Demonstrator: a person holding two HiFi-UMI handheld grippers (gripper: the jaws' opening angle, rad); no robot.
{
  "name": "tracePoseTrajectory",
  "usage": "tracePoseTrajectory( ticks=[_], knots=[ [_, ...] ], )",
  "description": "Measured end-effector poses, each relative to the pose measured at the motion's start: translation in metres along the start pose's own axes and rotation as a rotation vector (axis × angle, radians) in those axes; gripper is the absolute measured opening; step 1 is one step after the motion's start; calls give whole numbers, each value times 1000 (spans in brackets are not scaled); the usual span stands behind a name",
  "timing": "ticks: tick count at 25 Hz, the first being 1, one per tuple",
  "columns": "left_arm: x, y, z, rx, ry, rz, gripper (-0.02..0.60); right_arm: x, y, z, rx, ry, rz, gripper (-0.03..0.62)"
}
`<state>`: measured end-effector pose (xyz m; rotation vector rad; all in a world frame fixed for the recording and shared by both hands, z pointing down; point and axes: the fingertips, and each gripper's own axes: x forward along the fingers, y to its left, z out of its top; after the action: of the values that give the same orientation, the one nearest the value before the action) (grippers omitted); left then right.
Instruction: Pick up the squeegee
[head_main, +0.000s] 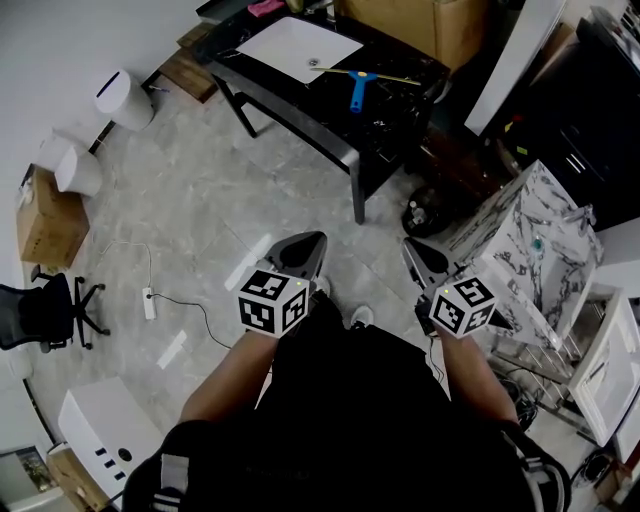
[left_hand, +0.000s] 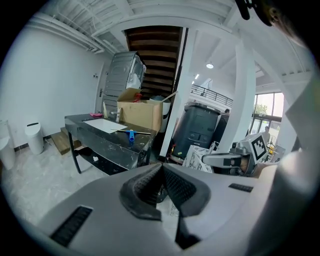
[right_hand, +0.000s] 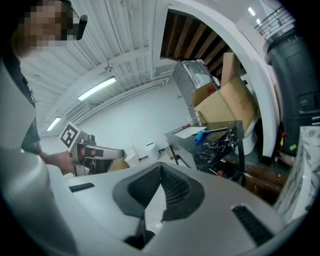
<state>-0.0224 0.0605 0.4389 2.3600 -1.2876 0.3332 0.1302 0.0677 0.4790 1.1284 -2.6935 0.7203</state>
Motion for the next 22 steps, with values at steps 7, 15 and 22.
tracePoseTrajectory(
  ticks=[7, 15, 22],
  knots=[
    [8, 8, -6, -2, 13, -10, 17, 11, 0, -2, -12, 12, 5, 9],
    [31, 17, 20, 7, -33, -33, 17, 21, -12, 8, -32, 15, -18, 9],
    [47, 35, 22, -9, -18, -24, 17, 39, -25, 20, -27, 17, -30, 9]
  ],
)
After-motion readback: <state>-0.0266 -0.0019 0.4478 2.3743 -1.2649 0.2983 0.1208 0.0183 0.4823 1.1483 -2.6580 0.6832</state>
